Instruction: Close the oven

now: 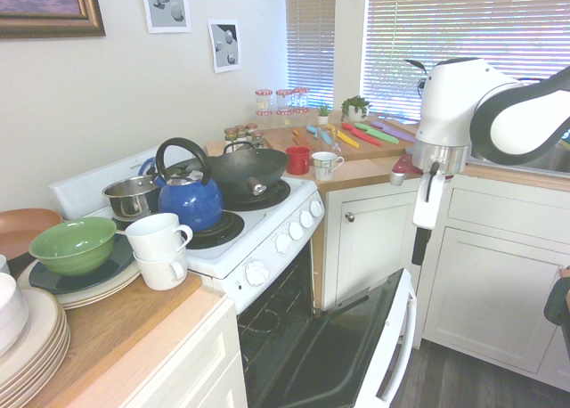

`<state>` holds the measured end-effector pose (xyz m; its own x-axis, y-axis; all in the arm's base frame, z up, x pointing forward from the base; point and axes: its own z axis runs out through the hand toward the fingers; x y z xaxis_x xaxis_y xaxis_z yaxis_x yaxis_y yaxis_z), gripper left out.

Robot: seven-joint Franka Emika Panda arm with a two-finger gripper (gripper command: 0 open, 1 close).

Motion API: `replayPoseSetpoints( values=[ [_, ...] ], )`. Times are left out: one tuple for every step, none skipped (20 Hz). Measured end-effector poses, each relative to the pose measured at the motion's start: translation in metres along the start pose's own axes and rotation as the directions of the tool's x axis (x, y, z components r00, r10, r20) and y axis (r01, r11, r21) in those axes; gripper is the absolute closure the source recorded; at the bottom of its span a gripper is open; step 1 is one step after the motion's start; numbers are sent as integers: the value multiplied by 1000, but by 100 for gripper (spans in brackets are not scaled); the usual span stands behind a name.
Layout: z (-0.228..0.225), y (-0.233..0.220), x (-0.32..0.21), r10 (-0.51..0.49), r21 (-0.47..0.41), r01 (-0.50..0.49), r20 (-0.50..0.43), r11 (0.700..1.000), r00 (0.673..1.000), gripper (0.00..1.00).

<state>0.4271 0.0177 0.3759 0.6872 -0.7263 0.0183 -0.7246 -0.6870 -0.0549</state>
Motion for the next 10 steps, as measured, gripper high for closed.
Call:
replayPoseSetpoints(
  values=[
    [1, 0, 0, 0, -2, 0, 2, 1000, 1000, 0],
    [2, 1, -1, -1, -11, 1, 8, 1000, 1000, 0],
    [6, 4, 0, -7, -44, 8, 16, 999, 1000, 0],
    [15, 11, 2, -6, -91, 8, 16, 996, 1000, 0],
    [29, 19, 4, -3, -136, 6, 20, 991, 1000, 0],
    [48, 28, 5, -1, -172, 8, 38, 985, 999, 0],
    [67, 36, 6, 6, -199, 6, 60, 980, 998, 0],
    [86, 42, 6, 14, -218, 4, 83, 976, 996, 0],
    [106, 47, 5, 21, -236, 4, 105, 972, 994, 0],
    [127, 51, 5, 30, -253, 3, 125, 968, 992, 0]
  ],
)
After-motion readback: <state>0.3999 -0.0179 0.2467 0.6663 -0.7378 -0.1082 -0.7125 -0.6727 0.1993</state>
